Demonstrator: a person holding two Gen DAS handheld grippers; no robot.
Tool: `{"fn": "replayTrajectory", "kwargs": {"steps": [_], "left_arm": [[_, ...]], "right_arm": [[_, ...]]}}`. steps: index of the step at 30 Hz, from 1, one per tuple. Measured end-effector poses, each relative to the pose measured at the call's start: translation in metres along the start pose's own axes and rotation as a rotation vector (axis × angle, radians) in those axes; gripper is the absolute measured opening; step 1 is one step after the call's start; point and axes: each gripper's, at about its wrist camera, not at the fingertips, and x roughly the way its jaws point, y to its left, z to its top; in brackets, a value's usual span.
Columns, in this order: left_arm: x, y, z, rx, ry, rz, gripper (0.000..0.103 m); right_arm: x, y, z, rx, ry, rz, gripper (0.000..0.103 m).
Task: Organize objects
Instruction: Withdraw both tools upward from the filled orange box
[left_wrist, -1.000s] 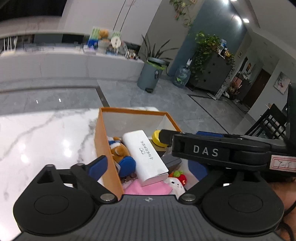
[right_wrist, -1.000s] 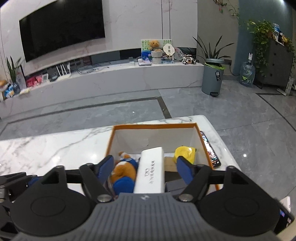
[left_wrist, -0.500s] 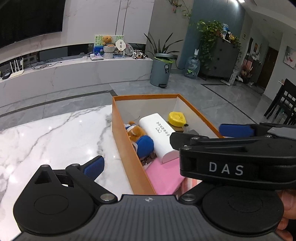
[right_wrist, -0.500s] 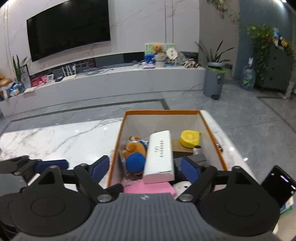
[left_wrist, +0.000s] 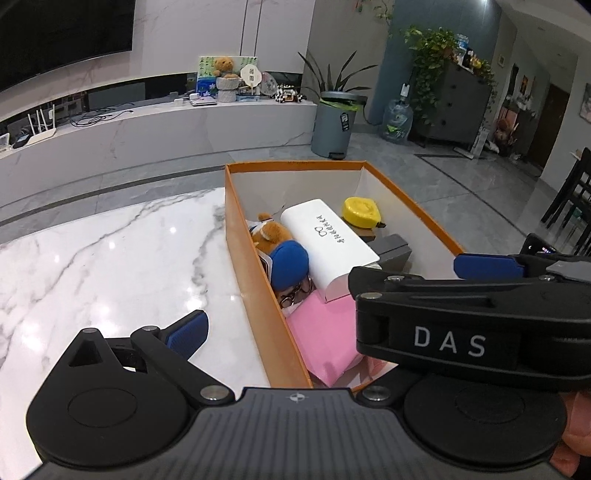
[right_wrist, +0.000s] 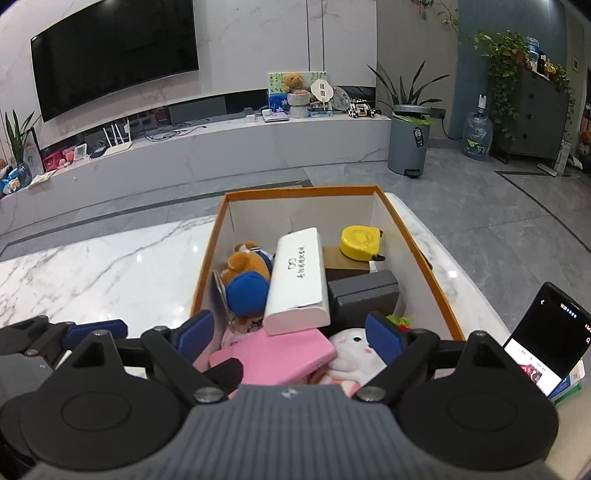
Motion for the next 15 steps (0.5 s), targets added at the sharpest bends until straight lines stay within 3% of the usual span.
{"fn": "replayTrajectory", "kwargs": {"steps": [7, 15], "left_arm": [[0.001, -0.012, -0.004, 0.047, 0.005, 0.075, 0.103], [0.001, -0.023, -0.006, 0.060, 0.020, 0.074, 0.103]], "right_arm": [[0.001, -0.001, -0.004, -0.006, 0.013, -0.009, 0.090], [0.003, 0.000, -0.008, 0.006, 0.037, -0.026, 0.090]]}}
